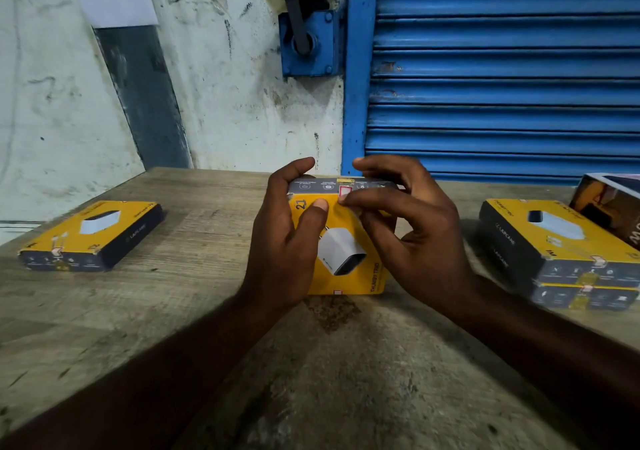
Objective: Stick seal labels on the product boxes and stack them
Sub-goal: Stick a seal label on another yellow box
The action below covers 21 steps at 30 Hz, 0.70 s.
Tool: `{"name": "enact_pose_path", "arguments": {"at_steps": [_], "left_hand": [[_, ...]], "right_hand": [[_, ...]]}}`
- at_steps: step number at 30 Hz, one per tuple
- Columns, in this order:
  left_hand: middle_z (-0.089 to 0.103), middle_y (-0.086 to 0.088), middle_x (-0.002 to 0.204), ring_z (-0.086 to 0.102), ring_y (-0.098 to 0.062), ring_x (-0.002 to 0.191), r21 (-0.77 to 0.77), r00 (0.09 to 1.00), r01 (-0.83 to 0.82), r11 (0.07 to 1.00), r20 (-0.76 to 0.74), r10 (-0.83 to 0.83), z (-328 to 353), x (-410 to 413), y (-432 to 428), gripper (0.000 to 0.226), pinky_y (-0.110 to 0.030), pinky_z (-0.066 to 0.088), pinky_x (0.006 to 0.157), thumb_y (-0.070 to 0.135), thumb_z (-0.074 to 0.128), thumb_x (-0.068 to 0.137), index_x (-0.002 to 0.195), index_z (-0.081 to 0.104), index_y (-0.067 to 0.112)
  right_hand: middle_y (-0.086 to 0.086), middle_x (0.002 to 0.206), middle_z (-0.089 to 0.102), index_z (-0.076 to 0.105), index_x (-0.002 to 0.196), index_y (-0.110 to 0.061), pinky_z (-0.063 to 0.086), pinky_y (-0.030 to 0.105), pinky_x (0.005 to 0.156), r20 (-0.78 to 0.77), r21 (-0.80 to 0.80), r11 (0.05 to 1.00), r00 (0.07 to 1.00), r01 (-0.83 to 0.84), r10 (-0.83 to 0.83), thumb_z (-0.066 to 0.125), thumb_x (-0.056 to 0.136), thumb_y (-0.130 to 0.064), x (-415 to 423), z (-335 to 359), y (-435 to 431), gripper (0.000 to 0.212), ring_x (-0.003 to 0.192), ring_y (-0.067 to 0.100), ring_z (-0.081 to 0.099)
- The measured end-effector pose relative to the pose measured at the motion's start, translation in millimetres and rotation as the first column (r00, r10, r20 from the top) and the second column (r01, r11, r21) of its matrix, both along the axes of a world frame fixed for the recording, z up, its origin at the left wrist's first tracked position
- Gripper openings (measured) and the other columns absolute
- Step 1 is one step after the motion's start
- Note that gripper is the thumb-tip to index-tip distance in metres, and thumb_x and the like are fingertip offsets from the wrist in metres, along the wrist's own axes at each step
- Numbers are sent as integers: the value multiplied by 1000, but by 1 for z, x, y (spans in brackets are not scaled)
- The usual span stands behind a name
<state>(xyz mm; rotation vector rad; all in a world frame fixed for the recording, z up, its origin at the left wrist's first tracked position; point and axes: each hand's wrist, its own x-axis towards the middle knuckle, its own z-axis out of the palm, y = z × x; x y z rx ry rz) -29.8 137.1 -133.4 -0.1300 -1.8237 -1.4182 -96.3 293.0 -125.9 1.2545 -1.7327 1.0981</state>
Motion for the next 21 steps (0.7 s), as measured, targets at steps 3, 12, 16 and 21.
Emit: {"name": "enact_pose_path", "arguments": {"at_steps": [3,12,16,21], "left_hand": [[66,4,111,67,-13,95,2,1000,9,1000,1,-9,0,1,0,44,-35,56,84,23,50,89,133,50,26],[65,2,112,66,-9,91,10,1000,25,1000,-2,-25,-1,0,0,46,-23,53,77,22,50,89,134,50,20],[64,3,112,66,-6,92,11,999,32,999,-8,-32,-1,0,0,45,-19,51,76,21,50,89,134,50,19],[63,7,111,65,-4,92,1,1000,20,1000,-10,-20,0,-1,-2,43,-18,51,78,21,49,88,131,51,22]], "right_hand": [[15,132,58,76,107,-10,49,32,100,9,6,1000,1000,8,-8,70,89,4,0,1,1,23,123,24,57],[12,130,58,76,107,-8,45,23,99,80,-31,1000,997,2,0,70,93,-4,3,3,-1,16,121,16,57],[9,130,58,76,107,-9,45,23,100,119,-13,1000,993,-13,15,69,94,-4,2,4,0,16,124,13,55],[3,129,58,73,109,-15,48,28,102,278,-6,994,955,-105,102,67,95,-11,0,8,-2,16,126,9,54]]}}
